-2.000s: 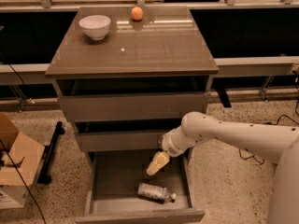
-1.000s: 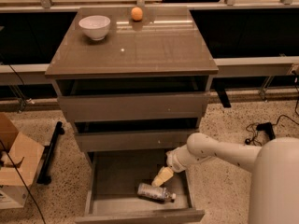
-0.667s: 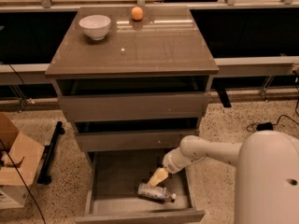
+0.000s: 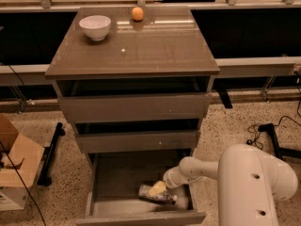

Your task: Pick blue plastic bottle from bottom drawer and place on counter

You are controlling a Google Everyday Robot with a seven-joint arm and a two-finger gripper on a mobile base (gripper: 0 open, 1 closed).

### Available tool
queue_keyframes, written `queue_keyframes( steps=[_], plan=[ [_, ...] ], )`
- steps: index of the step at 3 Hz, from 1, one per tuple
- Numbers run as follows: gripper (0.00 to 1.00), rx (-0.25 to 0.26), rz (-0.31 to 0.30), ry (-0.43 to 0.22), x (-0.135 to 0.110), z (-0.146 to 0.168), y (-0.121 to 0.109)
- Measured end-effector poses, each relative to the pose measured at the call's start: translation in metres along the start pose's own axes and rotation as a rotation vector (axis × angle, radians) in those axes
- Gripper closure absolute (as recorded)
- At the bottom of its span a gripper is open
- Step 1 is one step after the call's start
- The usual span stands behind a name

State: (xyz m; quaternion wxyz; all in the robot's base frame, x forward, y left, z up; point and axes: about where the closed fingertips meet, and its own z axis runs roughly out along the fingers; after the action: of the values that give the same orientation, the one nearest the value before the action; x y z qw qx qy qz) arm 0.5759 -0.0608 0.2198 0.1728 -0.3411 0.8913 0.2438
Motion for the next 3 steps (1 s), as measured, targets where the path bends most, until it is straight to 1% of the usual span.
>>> queue_keyframes(
  steps=[1,2,3],
  plan=[
    [0.0,-0.03,0.104,0.014,0.033,0.062,-0.008],
    [0.0,-0.04,0.155,0.05,0.05,0.095,-0.009],
    [0.17,-0.04,0.155,0.05,0.047,0.09,-0.007]
  ],
)
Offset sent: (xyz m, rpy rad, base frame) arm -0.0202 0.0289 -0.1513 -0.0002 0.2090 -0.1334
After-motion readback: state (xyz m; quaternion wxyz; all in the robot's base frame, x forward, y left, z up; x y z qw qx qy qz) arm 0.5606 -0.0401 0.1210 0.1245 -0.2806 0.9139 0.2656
